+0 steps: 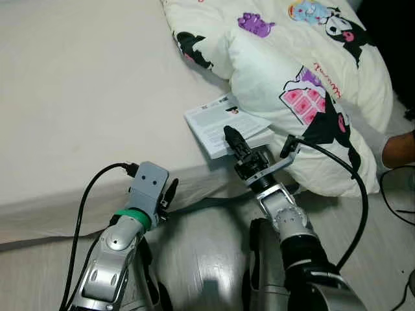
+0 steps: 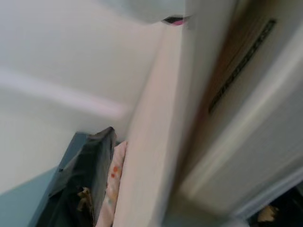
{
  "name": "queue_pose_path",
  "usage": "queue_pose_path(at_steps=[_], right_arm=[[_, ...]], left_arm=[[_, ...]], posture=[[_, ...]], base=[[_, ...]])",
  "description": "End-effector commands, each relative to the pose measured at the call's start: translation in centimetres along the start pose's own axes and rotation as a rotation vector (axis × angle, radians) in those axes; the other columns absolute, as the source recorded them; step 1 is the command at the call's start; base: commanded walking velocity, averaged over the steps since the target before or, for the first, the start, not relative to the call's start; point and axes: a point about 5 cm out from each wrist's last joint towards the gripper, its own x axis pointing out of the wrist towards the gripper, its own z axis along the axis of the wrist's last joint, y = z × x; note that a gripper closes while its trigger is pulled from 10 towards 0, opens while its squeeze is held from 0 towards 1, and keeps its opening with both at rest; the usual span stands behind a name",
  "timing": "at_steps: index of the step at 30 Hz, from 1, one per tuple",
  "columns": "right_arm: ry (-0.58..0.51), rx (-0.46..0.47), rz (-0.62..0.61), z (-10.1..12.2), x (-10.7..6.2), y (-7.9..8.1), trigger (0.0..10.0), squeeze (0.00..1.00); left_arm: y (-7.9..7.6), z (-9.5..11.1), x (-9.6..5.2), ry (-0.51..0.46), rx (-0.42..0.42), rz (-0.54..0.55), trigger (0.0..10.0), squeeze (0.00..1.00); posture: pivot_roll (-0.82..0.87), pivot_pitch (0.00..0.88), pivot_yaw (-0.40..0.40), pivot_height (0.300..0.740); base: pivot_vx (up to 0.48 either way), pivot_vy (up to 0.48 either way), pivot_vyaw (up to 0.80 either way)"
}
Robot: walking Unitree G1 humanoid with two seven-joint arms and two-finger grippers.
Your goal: Clean up the room
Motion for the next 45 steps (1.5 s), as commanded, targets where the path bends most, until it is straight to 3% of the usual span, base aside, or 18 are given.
queue_pose_path(at_steps=[1,5,10,11,12,13,14,23,33,39,43,45], right_arm=[[-0.023,0.034,-0.051,0.0,-0.3,-0.8,10.0,0.0],[-0.036,0.085,-0.128,1.0,0.5,-1.1,10.0,0.0],[-0.044,0.086,-0.133,1.4,1.0,-0.9,10.0,0.0],[-0.044,0.081,-0.129,1.5,1.3,-0.7,8.6,0.0],[-0.037,0.073,-0.117,1.7,1.6,-0.4,3.6,0.0],[-0.037,0.073,-0.117,1.7,1.6,-0.4,3.6,0.0],[-0.021,0.057,-0.106,1.7,1.8,-0.2,0.0,0.0],[0.039,0.012,-0.074,1.3,2.0,0.1,0.0,0.0],[0.11,-0.078,-0.065,0.0,0.7,-0.6,0.0,0.0],[0.097,-0.099,-0.025,0.3,0.2,-0.3,0.0,0.0],[0.067,-0.213,0.01,1.9,-0.7,0.3,0.0,0.0],[0.067,-0.213,0.01,1.9,-0.7,0.3,0.0,0.0]], left_arm=[[-0.2,-0.4,-0.2,0.023,0.0,-0.013,10.0,0.0],[0.2,-0.5,-0.5,0.031,0.008,-0.014,10.0,0.0],[0.3,-0.5,-0.6,0.034,0.011,-0.013,10.0,0.0],[0.4,-0.5,-0.6,0.035,0.012,-0.012,10.0,0.0],[0.4,-0.5,-0.6,0.035,0.012,-0.01,10.0,0.0],[0.4,-0.5,-0.6,0.035,0.012,-0.01,10.0,0.0],[0.5,-0.4,-0.6,0.035,0.012,-0.009,10.0,0.0],[0.3,-0.4,-0.5,0.033,0.007,-0.006,10.0,0.0],[-0.3,0.0,0.5,0.014,-0.012,-0.014,10.0,0.0],[-0.4,0.2,1.0,0.002,-0.02,-0.005,10.0,0.0],[-0.4,0.8,1.9,-0.026,-0.037,0.012,10.0,0.0],[-0.4,0.8,1.9,-0.026,-0.037,0.012,10.0,0.0]], posture=[[-0.03,0.255,0.121,0.5],[-0.02,0.262,0.129,0.5],[-0.01,0.263,0.133,0.5],[-0.01,0.261,0.135,0.5],[-0.01,0.261,0.135,0.5],[-0.01,0.261,0.135,0.5],[-0.01,0.26,0.135,0.5],[-0.02,0.252,0.127,0.5],[-0.06,0.228,0.115,0.5],[-0.07,0.202,0.1,0.5],[-0.11,0.158,0.079,0.5],[-0.11,0.158,0.079,0.5]], base=[[0.0,0.0,0.0],[0.0,0.0,0.0],[0.0,0.0,0.0],[0.0,0.0,0.0],[0.0,0.0,0.0],[0.0,0.0,0.0],[0.0,0.0,0.0],[0.0,0.0,0.0],[0.0,0.0,0.0],[0.0,0.0,0.0],[0.0,0.0,0.0],[0.0,0.0,0.0]])
